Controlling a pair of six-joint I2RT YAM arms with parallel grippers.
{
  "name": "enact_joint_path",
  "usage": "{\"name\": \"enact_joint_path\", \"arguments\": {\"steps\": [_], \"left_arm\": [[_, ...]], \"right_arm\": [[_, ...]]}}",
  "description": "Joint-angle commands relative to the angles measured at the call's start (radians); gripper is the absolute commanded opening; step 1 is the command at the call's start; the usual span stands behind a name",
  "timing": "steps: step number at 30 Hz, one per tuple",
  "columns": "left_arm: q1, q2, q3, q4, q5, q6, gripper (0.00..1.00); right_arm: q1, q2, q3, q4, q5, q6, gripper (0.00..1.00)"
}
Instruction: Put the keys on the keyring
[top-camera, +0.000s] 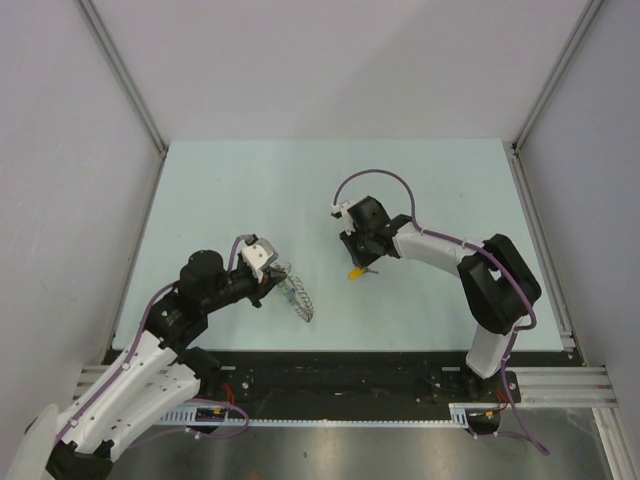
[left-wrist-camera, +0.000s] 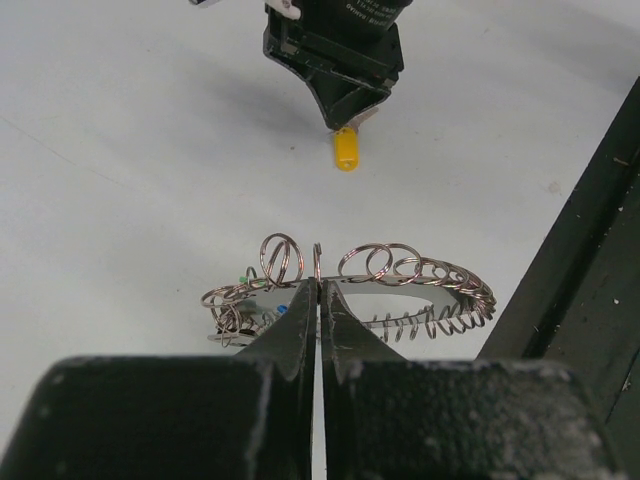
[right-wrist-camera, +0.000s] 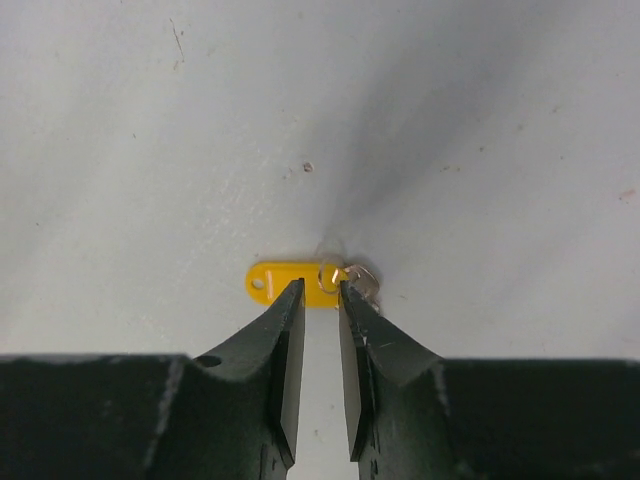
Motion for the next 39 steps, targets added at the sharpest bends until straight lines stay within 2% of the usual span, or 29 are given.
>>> {"name": "enact_joint_path", "arguments": {"steps": [1,9,16,31,39], "left_arm": [[0.007,-0.013,0.010,0.047,0.005,0.007,0.00],[0.009,-0.019,0.010,0.045,0.000,0.005,0.00],[0.009,-0.022,0.009,0.044,0.002,0.004,0.00],[0.009,-0.022,0.009,0.044,0.009,0.004,0.00],[0.009,-0.024,0.009,0.042,0.011,0.002,0.00]], "right_arm": [[0.022,0.057,0.101,-0.081,0.063,0.021,0.24],[0.051,0.126,0.173,-0.151,0.159,0.022,0.20],[0.067,0.161,0.210,-0.170,0.171,0.022,0.18],[0.079,0.192,0.238,-0.204,0.182,0.022,0.20],[0.079,0.199,0.241,-0.210,0.212,0.022,0.15]]}}
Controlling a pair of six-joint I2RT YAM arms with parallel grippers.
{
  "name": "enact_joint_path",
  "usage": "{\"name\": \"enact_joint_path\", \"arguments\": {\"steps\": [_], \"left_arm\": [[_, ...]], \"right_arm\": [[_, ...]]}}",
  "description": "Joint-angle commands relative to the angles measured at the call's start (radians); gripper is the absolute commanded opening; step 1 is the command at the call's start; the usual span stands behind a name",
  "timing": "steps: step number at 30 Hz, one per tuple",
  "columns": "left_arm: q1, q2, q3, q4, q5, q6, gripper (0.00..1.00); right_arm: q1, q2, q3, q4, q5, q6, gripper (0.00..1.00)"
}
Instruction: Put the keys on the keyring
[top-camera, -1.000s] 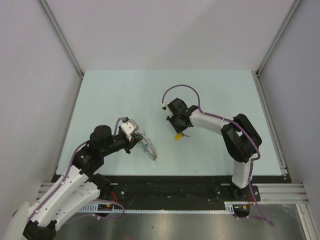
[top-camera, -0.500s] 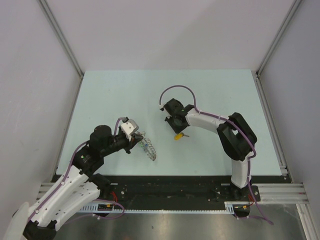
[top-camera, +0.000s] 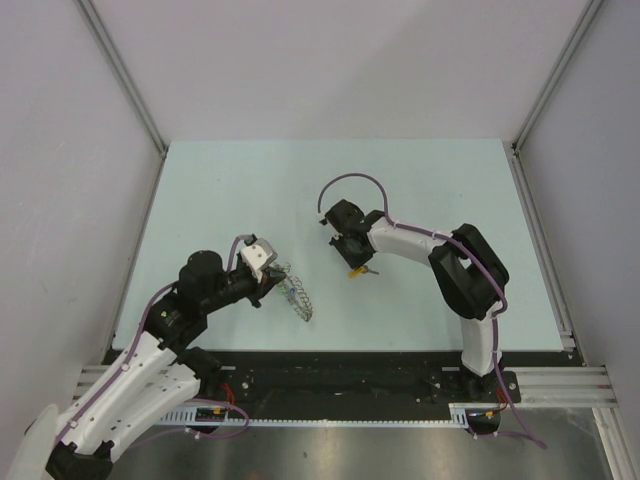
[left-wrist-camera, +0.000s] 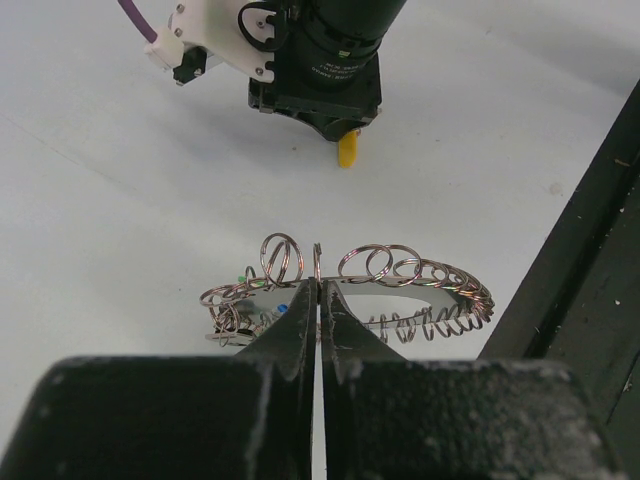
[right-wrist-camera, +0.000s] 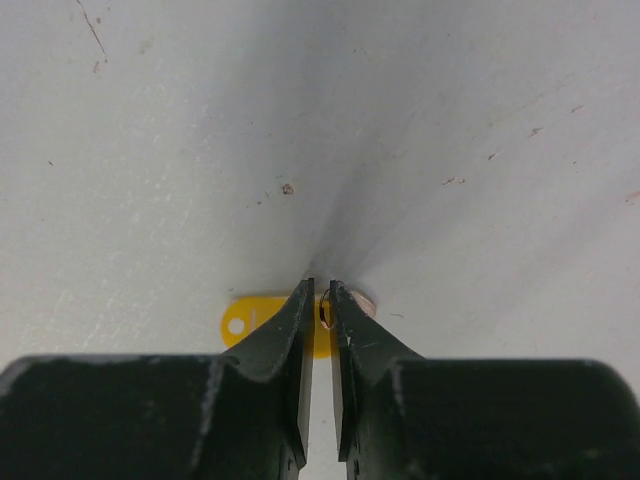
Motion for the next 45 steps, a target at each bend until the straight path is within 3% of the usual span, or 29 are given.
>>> {"name": "enact_joint_path", "arguments": {"steps": [1,6,13,19,22,23,26,34,36,43,45], "left_arm": [[0.007,-0.017,0.011,0.046,0.013,0.004,0.00],[0.007,-0.015,0.009,0.044,0.015,0.004,0.00],[0.007,-0.018,0.009,0.044,0.007,0.004,0.00],[0.007,-0.047,0.005,0.054,-0.013,0.002,0.00],[0.008,-0.069,-0.002,0.064,-0.037,0.002,0.00],[0.008,-0.073,-0.003,0.066,-0.049,0.001,0.00],[0.010,-0.084,-0.017,0.089,-0.071,-0.005,0.00],[0.010,-0.073,-0.022,0.090,-0.095,-0.007,0.00],[0.010,-0.079,-0.026,0.096,-0.108,-0.007,0.00],[0.010,-0.078,-0.034,0.106,-0.109,-0.008,0.00],[0.010,-0.075,-0.032,0.107,-0.108,-0.008,0.00]], "right_arm": [[0.005,0.007,0.037,-0.017,0.029,0.010,0.15],[0.009,-0.004,0.039,-0.018,0.034,0.010,0.01],[0.016,-0.123,0.026,0.023,0.032,0.002,0.00],[0.013,-0.350,-0.166,0.322,-0.093,-0.004,0.00],[-0.024,-0.424,-0.330,0.608,-0.295,0.010,0.00],[-0.033,-0.433,-0.366,0.750,-0.337,0.062,0.00],[-0.046,-0.435,-0.469,0.946,-0.409,0.084,0.00],[-0.064,-0.343,-0.647,1.152,-0.498,0.177,0.00],[-0.072,-0.346,-0.704,1.164,-0.491,0.212,0.00],[-0.093,-0.438,-0.747,0.926,-0.437,0.240,0.00],[-0.113,-0.464,-0.747,0.867,-0.405,0.252,0.05]]}}
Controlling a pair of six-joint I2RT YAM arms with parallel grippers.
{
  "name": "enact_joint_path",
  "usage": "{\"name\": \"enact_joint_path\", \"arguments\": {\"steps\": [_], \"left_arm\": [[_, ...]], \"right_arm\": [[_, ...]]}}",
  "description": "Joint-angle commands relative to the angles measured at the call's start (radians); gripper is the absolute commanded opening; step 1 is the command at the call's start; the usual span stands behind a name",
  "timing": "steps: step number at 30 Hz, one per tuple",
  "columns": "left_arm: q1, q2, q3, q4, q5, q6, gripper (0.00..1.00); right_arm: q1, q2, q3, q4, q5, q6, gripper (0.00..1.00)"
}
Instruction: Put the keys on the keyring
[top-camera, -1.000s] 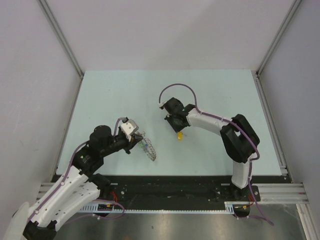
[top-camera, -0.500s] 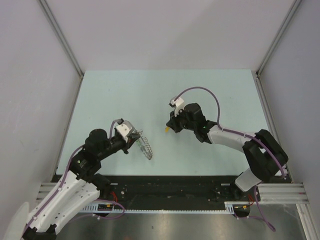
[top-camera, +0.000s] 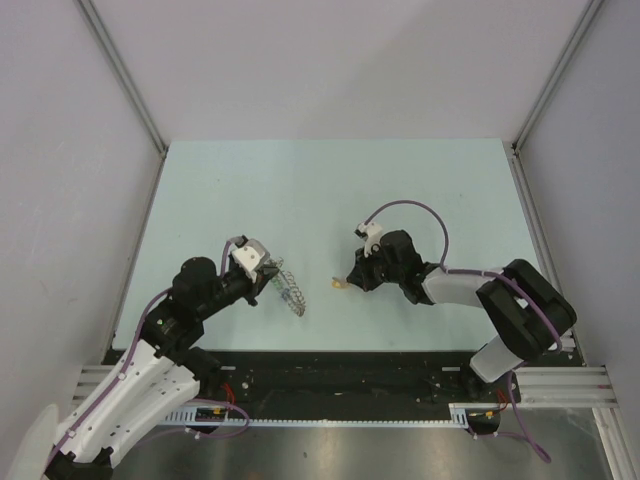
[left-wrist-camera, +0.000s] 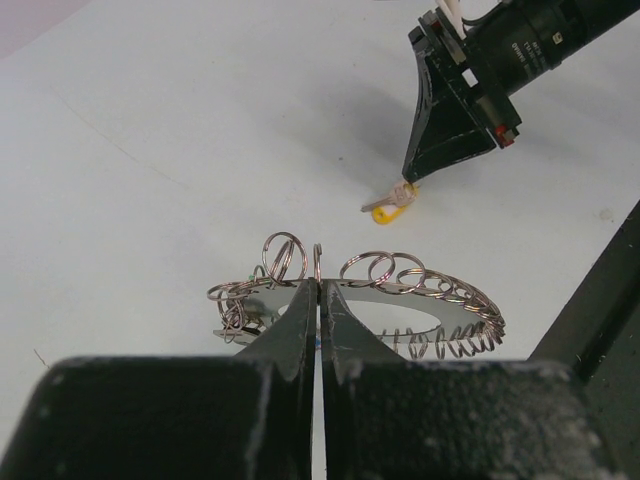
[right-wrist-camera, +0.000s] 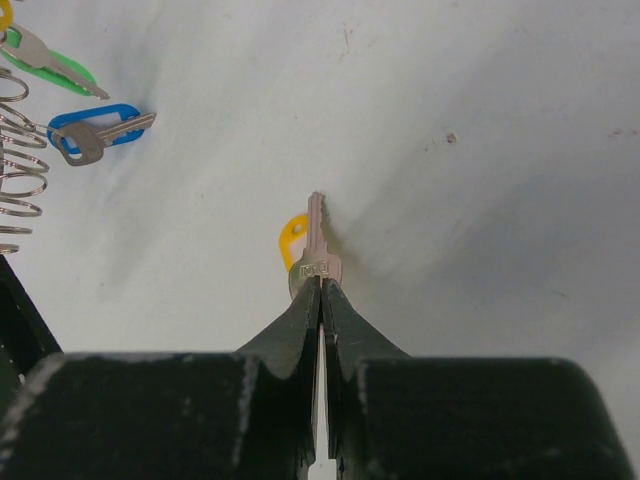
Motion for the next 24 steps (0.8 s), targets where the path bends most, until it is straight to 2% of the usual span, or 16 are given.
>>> {"name": "enact_joint_path", "arguments": {"steps": [1,4,6,9,14,18,24], "left_arm": [[0.007,-0.006,0.002,0.076,-0.003,-0.009,0.01],[0.007,-0.009,0.002,0.078,-0.003,-0.010,0.01],[0.006,-0.017,0.001,0.078,0.001,-0.010,0.01],[0.007,-0.021,0.002,0.076,0.002,-0.010,0.02],[0.007,-0.027,0.004,0.067,-0.001,-0.009,0.02],[0.007,-0.030,0.006,0.066,-0.002,-0.013,0.02],[0.007,-0.024,0.010,0.061,0.005,-0.010,0.02]], "right_arm": [[-0.030,-0.090,0.002,-0.149,0.051,0.040,0.07],[-0.030,-0.148,0.002,-0.249,0.065,0.038,0.25],[-0.008,-0.203,0.014,-0.307,0.112,0.038,0.32],[0.009,-0.223,0.080,-0.515,0.162,0.016,0.38],[0.013,-0.168,0.222,-0.685,0.179,-0.092,0.40],[-0.020,-0.087,0.302,-0.769,0.119,-0.269,0.40],[-0.086,0.001,0.353,-0.747,-0.033,-0.402,0.38]]}}
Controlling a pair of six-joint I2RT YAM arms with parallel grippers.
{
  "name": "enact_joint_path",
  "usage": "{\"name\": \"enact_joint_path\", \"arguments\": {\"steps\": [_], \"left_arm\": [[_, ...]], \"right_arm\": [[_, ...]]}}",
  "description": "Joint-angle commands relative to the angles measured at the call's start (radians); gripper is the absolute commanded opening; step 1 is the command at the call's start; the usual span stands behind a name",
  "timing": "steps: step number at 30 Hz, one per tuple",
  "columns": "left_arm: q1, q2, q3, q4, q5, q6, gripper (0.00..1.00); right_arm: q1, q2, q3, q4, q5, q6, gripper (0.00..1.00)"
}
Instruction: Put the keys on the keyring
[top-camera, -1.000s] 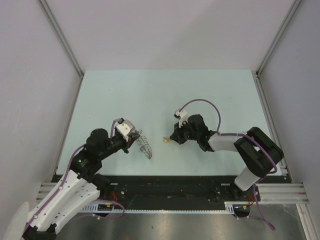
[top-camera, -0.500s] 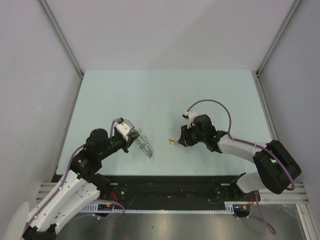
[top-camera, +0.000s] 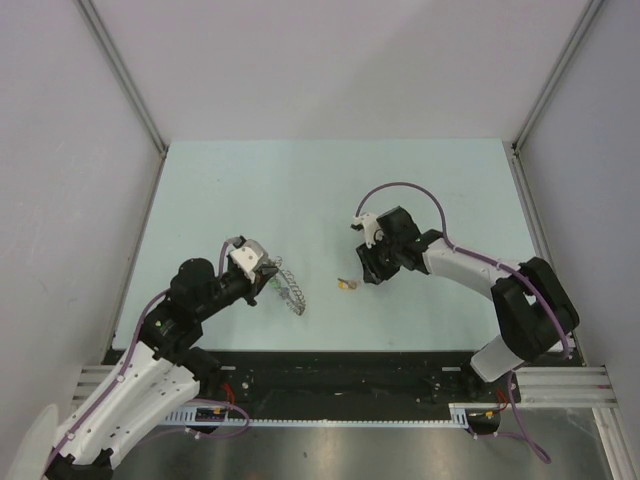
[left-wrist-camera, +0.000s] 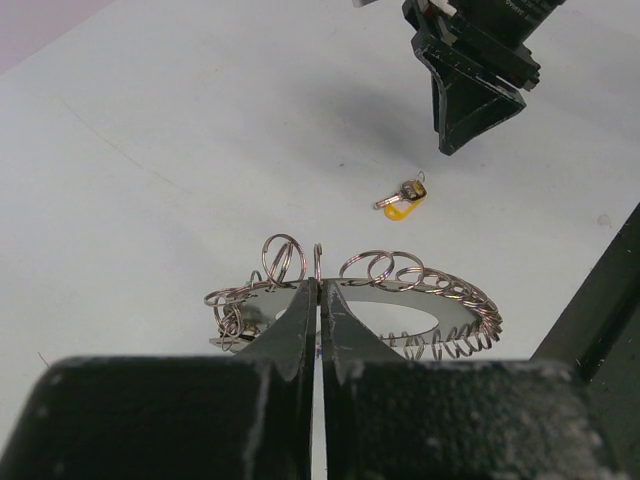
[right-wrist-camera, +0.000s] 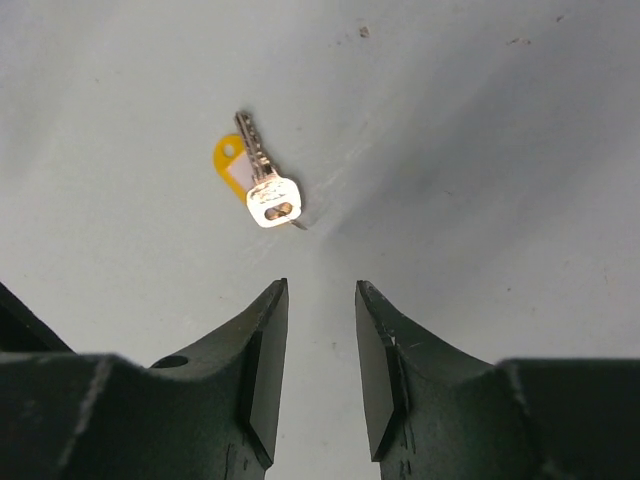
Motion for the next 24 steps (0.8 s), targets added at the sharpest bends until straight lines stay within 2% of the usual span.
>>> {"name": "enact_joint_path", "arguments": {"steps": [1,12,24], "left_arm": [[0.007,-0.009,0.010,0.056,0.005,-0.007,0.02],[0.007,-0.007,0.015,0.047,0.008,-0.009,0.02],[0.007,-0.012,0.015,0.048,0.011,-0.010,0.01]], "right_arm": [[-0.036,0.050,0.050,-0.014,-0.107,-0.153,0.37],[-0.038,0.179,0.063,0.027,-0.197,-0.165,0.34],[-0.013,0.202,0.065,0.067,-0.231,-0.123,0.33]]}}
